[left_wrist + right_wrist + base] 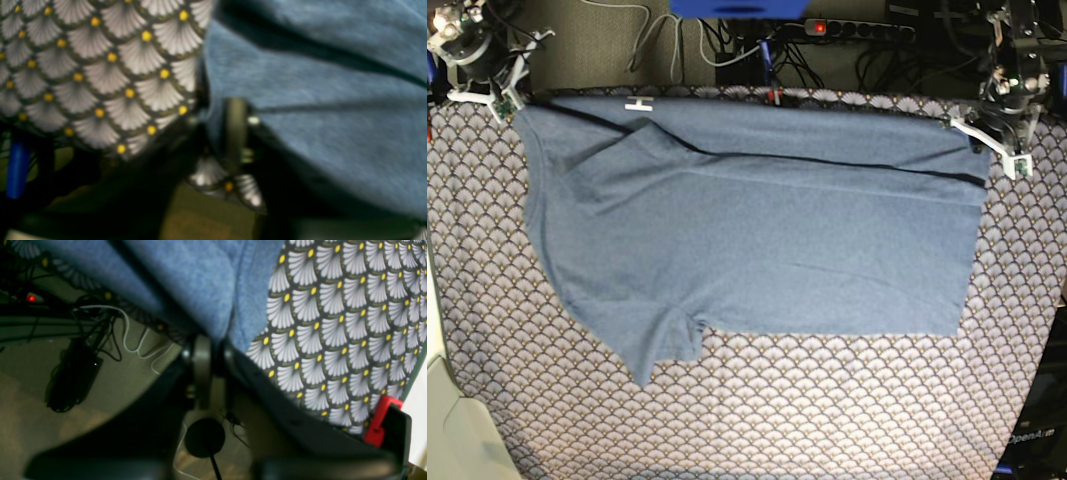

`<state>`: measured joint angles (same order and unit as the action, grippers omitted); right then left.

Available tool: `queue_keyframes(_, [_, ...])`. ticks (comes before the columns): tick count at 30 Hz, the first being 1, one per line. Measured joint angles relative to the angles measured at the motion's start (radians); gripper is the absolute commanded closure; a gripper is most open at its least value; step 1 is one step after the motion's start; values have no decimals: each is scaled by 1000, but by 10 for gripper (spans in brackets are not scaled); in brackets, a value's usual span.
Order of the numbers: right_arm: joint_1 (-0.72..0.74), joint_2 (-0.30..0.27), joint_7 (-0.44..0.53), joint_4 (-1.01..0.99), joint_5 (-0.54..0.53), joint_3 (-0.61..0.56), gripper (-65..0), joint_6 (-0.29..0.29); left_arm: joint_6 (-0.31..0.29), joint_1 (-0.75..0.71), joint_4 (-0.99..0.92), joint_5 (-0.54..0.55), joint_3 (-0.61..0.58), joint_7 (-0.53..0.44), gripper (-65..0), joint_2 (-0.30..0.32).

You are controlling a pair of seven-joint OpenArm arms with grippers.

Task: Fold the T-shirt properly
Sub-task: 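Release the shirt and raise both grippers away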

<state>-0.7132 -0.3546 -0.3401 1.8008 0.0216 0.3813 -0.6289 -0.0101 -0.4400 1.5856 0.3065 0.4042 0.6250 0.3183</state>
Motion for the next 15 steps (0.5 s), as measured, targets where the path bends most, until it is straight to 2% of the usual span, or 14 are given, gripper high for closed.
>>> queue_keyframes(1, [0,-1,-1,0,0,0,-194,0,0,0,0,0,1,-1,-292,0])
queue_keyframes(3, [-3,-2,0,0,0,0,-258,0,7,0,0,-3,3,-1,-329,0])
queue_keyframes(7, [-13,-26,-3,0,0,0,-344,0,7,1,0,-3,6,0,-331,0])
queue_keyframes(9, [-11,-29,-5,0,0,1,-349,0,7,2,-2,-3,6,0,-331,2])
queue_keyframes(12, [-11,-39,-65,0,-1,8,-349,-3,6,0,-1,-3,8,0,-331,3])
queue_keyframes(15, [-4,-50,-85,-1,0,69,-348,0,-14,-1,-1,10,61,24,-332,2])
